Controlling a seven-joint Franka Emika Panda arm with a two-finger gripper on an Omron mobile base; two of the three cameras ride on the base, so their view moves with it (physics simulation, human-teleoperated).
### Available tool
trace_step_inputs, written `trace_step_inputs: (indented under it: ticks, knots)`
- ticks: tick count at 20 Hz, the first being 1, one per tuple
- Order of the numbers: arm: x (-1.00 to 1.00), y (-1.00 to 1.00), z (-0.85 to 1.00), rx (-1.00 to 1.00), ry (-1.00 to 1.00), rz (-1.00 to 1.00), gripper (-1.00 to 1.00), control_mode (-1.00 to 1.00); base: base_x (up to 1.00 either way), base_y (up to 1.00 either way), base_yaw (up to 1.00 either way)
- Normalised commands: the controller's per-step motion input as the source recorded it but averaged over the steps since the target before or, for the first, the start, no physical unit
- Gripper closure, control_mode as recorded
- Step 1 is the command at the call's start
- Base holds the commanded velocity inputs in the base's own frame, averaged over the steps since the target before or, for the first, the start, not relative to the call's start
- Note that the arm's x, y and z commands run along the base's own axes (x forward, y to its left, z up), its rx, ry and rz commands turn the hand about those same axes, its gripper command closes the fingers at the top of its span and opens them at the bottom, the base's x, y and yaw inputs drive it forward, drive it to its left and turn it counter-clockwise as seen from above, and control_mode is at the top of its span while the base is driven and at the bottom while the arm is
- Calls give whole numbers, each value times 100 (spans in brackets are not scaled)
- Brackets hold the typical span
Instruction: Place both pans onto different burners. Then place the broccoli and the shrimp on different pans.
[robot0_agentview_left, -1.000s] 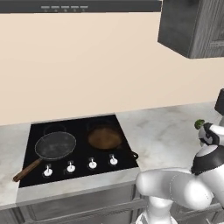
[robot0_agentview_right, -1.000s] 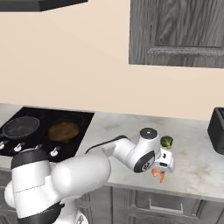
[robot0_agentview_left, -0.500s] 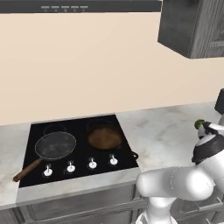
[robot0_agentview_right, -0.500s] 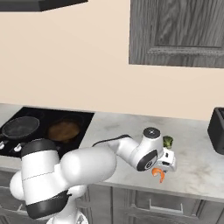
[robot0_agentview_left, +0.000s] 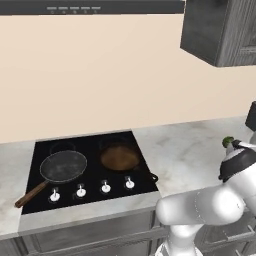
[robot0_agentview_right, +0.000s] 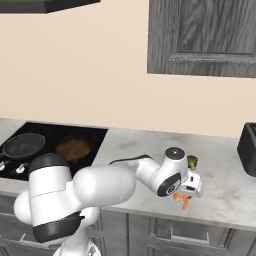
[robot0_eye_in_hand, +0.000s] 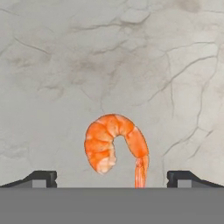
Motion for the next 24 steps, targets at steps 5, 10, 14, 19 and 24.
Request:
trace_step_inputs:
  ticks: [5,10,14,19,24]
  knots:
    - [0,0,-15,0,1,0,-100,-100,0,0,0]
    - [0,-9,-11,0,1,0,-100,-100,0,0,0]
    - [0,-9,-9,0,1,0,-100,-100,0,0,0]
    - [2,0,-11,0,0,0,-100,-100,0,0,0]
    - [16,0,-12,0,0,0,-100,-100,0,0,0]
